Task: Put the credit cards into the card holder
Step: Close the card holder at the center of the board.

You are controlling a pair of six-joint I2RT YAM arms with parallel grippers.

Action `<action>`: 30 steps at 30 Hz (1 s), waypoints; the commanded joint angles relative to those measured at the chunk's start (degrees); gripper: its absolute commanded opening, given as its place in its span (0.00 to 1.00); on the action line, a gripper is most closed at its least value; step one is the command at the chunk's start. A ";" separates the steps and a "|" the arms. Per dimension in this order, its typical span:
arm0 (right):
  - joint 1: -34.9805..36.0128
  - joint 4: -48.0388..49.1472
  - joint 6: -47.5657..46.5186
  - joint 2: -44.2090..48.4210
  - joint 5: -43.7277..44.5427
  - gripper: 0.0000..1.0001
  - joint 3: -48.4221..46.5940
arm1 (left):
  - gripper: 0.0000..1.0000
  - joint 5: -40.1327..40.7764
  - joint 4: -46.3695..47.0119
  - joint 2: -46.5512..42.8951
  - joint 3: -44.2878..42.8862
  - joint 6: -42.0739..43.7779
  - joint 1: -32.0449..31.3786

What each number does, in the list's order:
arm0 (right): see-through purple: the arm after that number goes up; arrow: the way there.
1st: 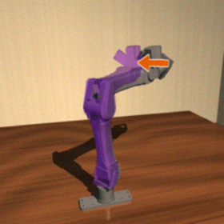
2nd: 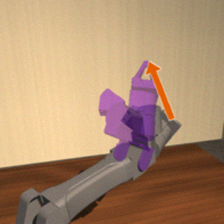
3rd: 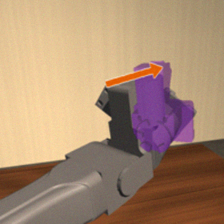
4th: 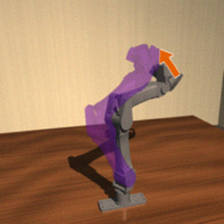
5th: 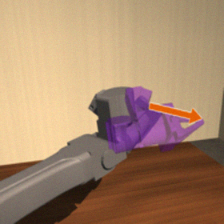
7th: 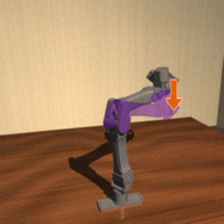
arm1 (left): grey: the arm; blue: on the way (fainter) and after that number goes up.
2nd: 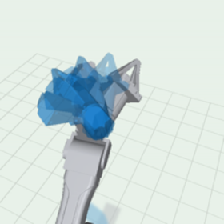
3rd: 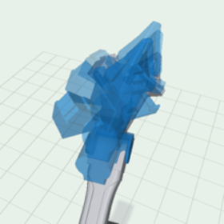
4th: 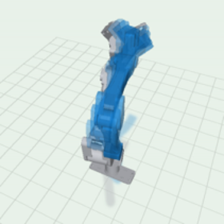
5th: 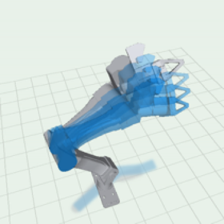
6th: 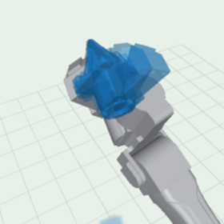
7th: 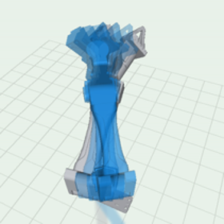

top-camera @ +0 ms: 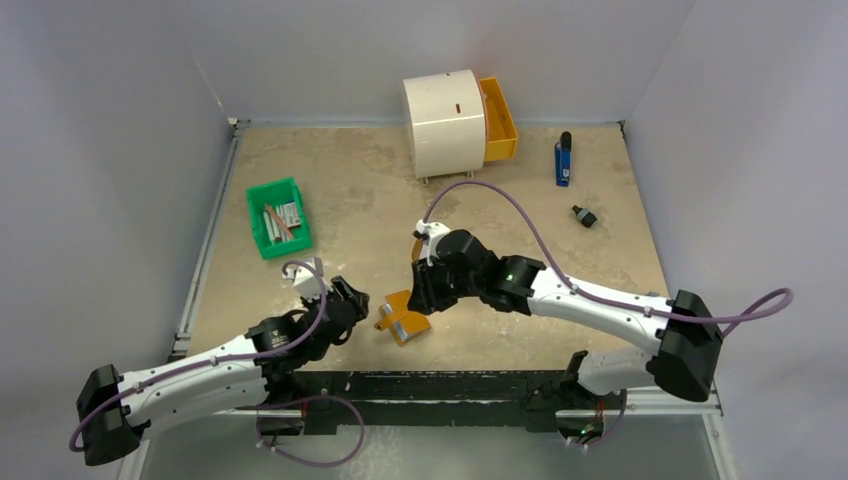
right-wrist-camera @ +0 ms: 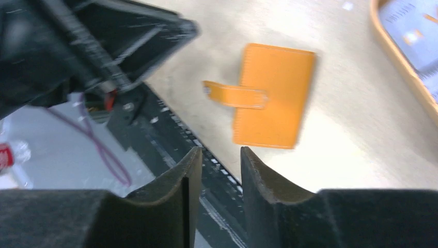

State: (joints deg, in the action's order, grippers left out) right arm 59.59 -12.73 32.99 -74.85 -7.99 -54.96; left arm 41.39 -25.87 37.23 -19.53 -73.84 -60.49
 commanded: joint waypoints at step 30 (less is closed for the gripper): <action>4.88 -5.02 2.21 -25.71 16.81 0.50 -7.79 | 0.53 -11.91 14.99 11.92 2.45 3.88 0.19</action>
State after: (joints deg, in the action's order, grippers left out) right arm 63.70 -15.90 34.09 -99.29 6.48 -61.21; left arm 31.07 -15.38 47.18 -17.23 -71.70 -60.49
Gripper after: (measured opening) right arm 0.485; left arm 0.527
